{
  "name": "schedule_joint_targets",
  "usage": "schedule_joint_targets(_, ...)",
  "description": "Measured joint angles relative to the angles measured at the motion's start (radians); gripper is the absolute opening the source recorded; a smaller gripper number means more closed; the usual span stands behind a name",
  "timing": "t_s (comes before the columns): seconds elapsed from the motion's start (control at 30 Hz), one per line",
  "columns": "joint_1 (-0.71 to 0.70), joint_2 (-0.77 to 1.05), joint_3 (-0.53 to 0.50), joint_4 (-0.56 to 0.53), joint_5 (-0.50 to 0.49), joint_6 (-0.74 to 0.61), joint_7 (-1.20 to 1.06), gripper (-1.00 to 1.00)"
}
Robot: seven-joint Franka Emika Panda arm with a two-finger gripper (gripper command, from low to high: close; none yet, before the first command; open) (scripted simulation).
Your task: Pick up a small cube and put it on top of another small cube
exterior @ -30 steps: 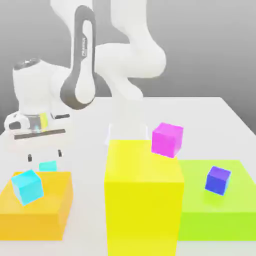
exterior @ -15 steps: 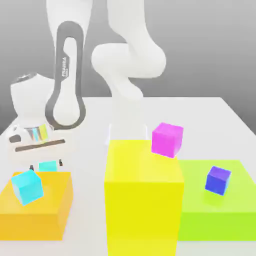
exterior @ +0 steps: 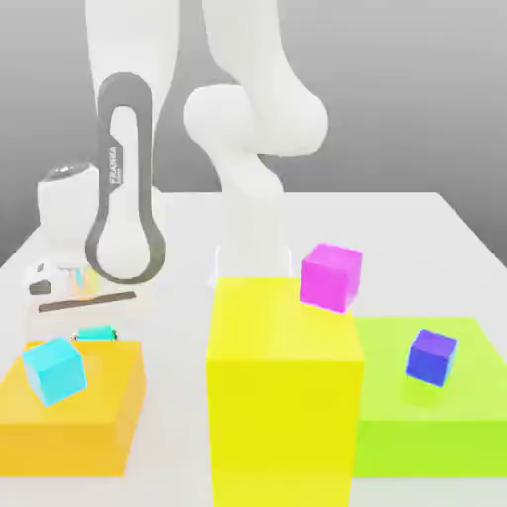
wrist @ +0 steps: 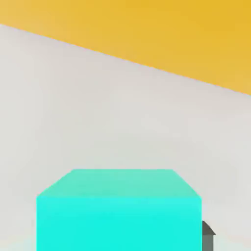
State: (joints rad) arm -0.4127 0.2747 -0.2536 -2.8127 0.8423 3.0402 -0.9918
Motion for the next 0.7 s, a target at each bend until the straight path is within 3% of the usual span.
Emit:
schedule_joint_targets(0.07,-0.002,0.002,0.003,0.000,0.004,0.003,-0.003,-1.00)
schedule_joint_targets(0.23,0.060,-0.034,-0.088,-0.006,-0.094,-0.056,0.070,-1.00)
schedule_joint_targets(0.7,0.197,-0.178,-0.318,-0.050,-0.464,-0.156,0.344,-1.00)
